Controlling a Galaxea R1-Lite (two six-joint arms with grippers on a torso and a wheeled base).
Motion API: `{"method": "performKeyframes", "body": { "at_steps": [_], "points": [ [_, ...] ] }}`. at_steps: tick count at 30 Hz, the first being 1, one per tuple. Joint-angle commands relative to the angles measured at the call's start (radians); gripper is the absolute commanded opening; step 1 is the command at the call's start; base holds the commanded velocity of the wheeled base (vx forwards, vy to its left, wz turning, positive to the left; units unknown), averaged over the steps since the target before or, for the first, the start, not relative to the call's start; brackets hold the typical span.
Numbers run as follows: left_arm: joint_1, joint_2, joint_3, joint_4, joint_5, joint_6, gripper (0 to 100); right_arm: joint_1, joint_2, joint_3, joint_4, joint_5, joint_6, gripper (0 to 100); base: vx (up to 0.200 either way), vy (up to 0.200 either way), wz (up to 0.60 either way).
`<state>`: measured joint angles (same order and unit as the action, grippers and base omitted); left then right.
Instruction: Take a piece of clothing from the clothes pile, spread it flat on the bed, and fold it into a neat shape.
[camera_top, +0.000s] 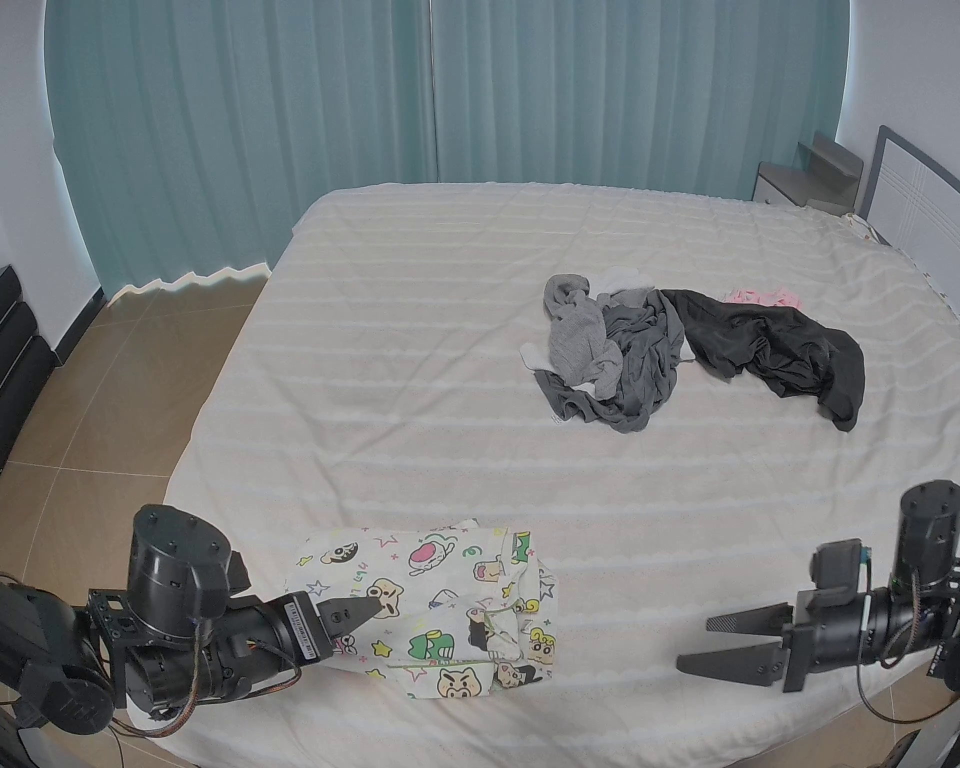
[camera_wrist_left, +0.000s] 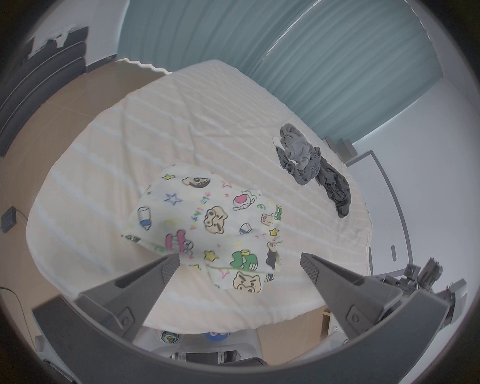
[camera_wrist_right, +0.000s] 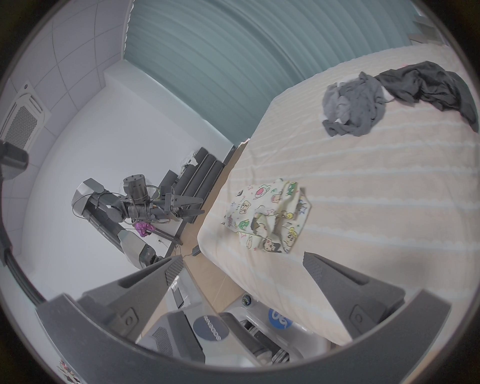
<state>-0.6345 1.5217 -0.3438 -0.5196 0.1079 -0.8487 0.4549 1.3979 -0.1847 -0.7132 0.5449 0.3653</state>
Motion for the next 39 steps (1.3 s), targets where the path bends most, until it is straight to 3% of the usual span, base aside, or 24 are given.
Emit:
{"method": "performKeyframes", "body": {
  "at_steps": [1, 5, 9, 13, 19, 25, 32, 39],
  "points": [
    [0.045, -0.032, 0.128, -0.126, 0.013, 0.000, 100, 0.183, 0.303, -0.253, -0.002, -0.103, 0.083, 100, 0.000, 0.000, 0.00],
    [0.065, -0.034, 0.132, -0.134, 0.010, -0.001, 100, 0.226, 0.409, -0.352, 0.000, -0.117, 0.142, 100, 0.000, 0.000, 0.00],
    [0.084, -0.023, 0.151, -0.178, -0.011, -0.004, 100, 0.271, 0.595, -0.504, -0.002, -0.223, 0.159, 100, 0.000, 0.000, 0.00],
    [0.101, -0.023, 0.181, -0.220, -0.054, -0.004, 100, 0.294, 0.670, -0.573, 0.006, -0.232, 0.159, 100, 0.000, 0.000, 0.00],
    [0.144, -0.023, 0.198, -0.234, -0.099, -0.006, 100, 0.303, 0.767, -0.650, -0.002, -0.240, 0.161, 100, 0.000, 0.200, 0.00],
    [0.142, -0.023, 0.201, -0.235, -0.099, -0.004, 100, 0.326, 0.767, -0.668, -0.003, -0.244, 0.169, 100, 0.000, 0.000, 0.00],
    [0.142, -0.023, 0.207, -0.235, -0.100, -0.006, 100, 0.323, 0.806, -0.705, -0.012, -0.326, 0.162, 100, 0.000, 0.000, 0.00],
    [0.142, -0.020, 0.210, -0.235, -0.100, -0.006, 100, 0.312, 0.794, -0.670, -0.014, -0.333, 0.164, 100, 0.000, 0.000, 0.00]
  ]
}}
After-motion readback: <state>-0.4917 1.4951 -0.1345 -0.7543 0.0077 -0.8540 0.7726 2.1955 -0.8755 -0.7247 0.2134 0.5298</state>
